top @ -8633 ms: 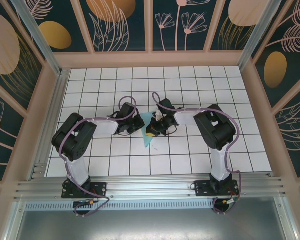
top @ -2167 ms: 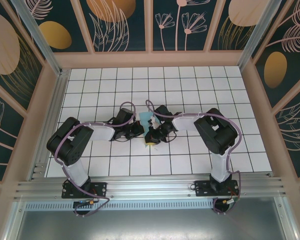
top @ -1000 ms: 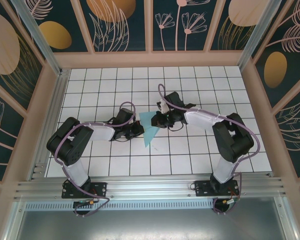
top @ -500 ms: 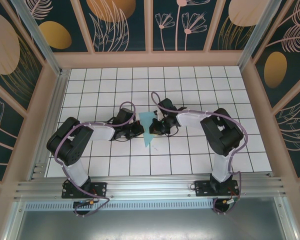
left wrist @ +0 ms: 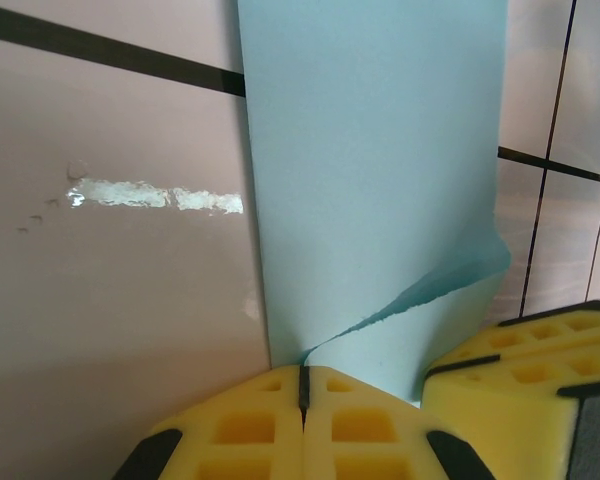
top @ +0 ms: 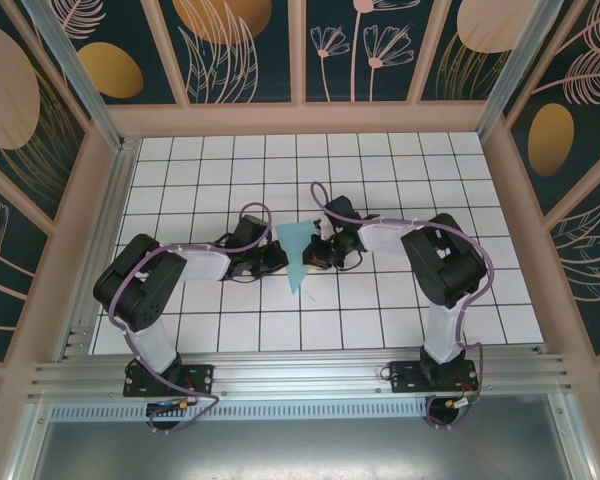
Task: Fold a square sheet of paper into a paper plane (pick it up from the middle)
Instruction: Third fold the triangle at the center of the table.
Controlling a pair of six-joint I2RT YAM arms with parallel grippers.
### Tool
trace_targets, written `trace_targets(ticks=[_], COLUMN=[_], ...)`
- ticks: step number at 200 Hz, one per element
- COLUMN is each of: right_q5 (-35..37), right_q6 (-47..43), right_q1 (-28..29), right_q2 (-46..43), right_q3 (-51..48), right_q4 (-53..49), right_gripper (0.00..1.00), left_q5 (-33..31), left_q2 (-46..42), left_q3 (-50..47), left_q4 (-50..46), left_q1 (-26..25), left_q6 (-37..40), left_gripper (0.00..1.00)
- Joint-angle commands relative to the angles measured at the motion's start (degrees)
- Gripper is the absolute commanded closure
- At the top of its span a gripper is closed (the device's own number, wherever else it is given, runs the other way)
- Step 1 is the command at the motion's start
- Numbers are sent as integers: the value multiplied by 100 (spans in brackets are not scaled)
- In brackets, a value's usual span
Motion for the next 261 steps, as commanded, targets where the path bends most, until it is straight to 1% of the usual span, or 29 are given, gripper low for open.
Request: trace_targets(ticks=[1,58,73,96,111,113,116,143,170,216,229,235,240,248,261], right_q5=[33,458,376,195,282,311,367,826,994,921,929,921,929,936,925], right_q6=[-212,-253,-234,-186,-168,-172,-172,-100,-32,-101,-94,-94,-86,-78,-76], right_q1=[-158,-160,-164,-161,-159,-281,-317,-374,-445,-393,-375,-374,-375,-366,-357], right_q2=[-98,512,455,47,-118,-116,-111,177,363,483,459,441,430,421,424], right_q3=[28,193,170,152,218,230,259,422,387,397,350,328,325,325,317], right_q4=[-145,-490,-425,-203,-177,-191,-221,-524,-566,-748,-760,-756,-756,-774,-778], right_gripper=[89,90,91,91,90,90,90,91,91,91,91,91,91,91,91], left_q5=[-369,-362,-358,-362,-356,-361,-362,-365,-369,-429,-582,-702,-812,-1034,-1174], left_q2=[171,187,182,164,171,169,171,189,175,67,-172,-263,-535,-788,-1110], left_q3=[-34,-26,-26,-35,-35,-35,-35,-26,-34,53,118,133,132,102,30], left_q4=[-628,-644,-654,-672,-668,-664,-663,-646,-636,-750,-841,-871,-886,-908,-829], left_q1=[21,21,21,21,25,22,21,21,21,21,21,22,25,22,21], left_q6=[146,158,181,184,190,188,189,186,184,188,174,148,121,65,-18], left_gripper=[100,100,100,100,100,100,100,100,100,100,93,91,90,86,83])
